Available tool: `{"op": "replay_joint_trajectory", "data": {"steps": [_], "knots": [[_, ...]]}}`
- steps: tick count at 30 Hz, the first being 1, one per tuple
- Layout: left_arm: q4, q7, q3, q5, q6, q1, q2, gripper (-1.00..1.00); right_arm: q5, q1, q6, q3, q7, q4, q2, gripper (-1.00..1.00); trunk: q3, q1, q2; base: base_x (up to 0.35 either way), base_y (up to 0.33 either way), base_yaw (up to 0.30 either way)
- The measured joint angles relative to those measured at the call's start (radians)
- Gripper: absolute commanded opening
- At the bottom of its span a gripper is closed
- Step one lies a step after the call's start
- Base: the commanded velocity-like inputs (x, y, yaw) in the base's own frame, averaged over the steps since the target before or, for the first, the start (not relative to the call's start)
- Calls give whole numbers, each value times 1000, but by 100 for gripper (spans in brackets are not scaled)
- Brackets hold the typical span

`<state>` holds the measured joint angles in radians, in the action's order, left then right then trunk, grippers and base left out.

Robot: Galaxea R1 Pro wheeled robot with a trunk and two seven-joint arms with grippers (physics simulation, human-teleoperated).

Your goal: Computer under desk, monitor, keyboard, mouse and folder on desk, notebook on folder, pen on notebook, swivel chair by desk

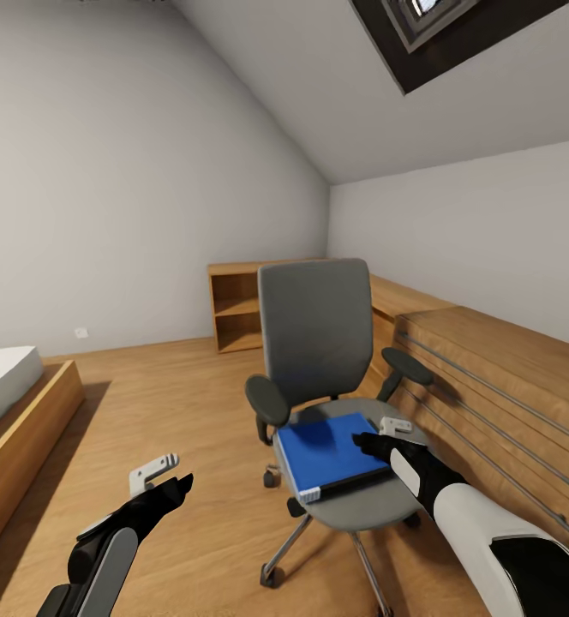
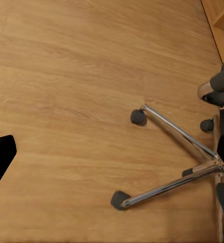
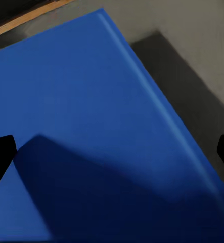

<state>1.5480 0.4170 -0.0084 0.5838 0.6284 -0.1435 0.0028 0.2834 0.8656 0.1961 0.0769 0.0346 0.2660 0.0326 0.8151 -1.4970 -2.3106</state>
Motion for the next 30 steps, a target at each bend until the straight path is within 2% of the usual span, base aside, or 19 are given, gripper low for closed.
{"op": "replay_joint_trajectory", "data": {"steps": [12,21,30], "knots": [[0,0,0,-1,0,0,0,100,1,0,-1,0,0,0,0,100,0,0,0,-40,0,0],[-2,0,0,1,0,0,0,100,2,0,-1,0,0,-1,1,100,0,0,0,-202,0,0],[-7,0,0,1,0,0,0,100,-2,0,-1,1,-1,-1,1,100,0,0,0,-23,0,0]]}}
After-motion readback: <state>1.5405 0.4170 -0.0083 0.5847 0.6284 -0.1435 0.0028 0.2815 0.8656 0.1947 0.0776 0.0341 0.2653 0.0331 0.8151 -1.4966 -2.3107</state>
